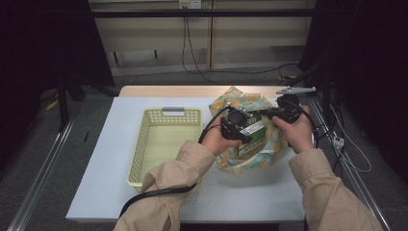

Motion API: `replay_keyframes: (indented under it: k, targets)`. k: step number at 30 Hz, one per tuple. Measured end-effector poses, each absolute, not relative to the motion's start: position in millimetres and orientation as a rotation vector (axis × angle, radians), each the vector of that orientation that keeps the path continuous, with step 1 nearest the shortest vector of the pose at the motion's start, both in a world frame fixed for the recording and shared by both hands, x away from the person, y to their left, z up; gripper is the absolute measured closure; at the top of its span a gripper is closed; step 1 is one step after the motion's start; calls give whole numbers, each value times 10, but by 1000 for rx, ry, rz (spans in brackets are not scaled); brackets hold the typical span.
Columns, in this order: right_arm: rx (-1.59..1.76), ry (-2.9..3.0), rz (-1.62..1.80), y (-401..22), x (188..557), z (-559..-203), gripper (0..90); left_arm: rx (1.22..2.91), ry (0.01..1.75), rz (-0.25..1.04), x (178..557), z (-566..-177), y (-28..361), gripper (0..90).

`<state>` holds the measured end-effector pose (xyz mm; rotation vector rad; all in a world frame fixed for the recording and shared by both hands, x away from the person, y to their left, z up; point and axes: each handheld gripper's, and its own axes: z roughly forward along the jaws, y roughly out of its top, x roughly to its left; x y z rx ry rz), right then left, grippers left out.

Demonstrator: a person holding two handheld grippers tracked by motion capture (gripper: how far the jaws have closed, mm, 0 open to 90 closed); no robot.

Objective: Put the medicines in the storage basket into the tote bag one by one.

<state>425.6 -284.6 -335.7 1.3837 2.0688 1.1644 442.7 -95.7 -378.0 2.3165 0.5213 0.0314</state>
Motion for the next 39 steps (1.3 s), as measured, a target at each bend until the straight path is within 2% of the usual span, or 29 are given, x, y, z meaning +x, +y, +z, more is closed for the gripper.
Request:
replay_keyframes:
  k: [2, 4, 5, 9, 19, 30, 37, 39]
  targets:
    - [1385, 2065, 1166, -2857, 4259, -3346, 898, 2294, 510, 36, 4443, -3808, -982, 579]
    - [1389, 2067, 1161, -2869, 4260, -3350, 899, 2306, 553, 39, 4456, -3807, -974, 344]
    - [1388, 2070, 1154, -2876, 4260, -3355, 899, 2295, 580, 10, 4458, -3804, -960, 290]
    - [1400, 2067, 1153, -2901, 4259, -3383, 899, 2293, 625, 3, 4475, -3743, -802, 218]
    - [1404, 2063, 1148, -2922, 4249, -3398, 898, 2285, 706, 74, 4545, -3678, -405, 199]
    - [1406, 2067, 1137, -2944, 4251, -3404, 898, 2313, 772, 107, 4657, -3834, -382, 199]
    - [1411, 2060, 1144, -2960, 4251, -3408, 898, 2340, 797, 117, 4698, -3922, -439, 239]
    - [1411, 2058, 1148, -2968, 4248, -3403, 898, 2350, 799, 115, 4694, -3960, -461, 287]
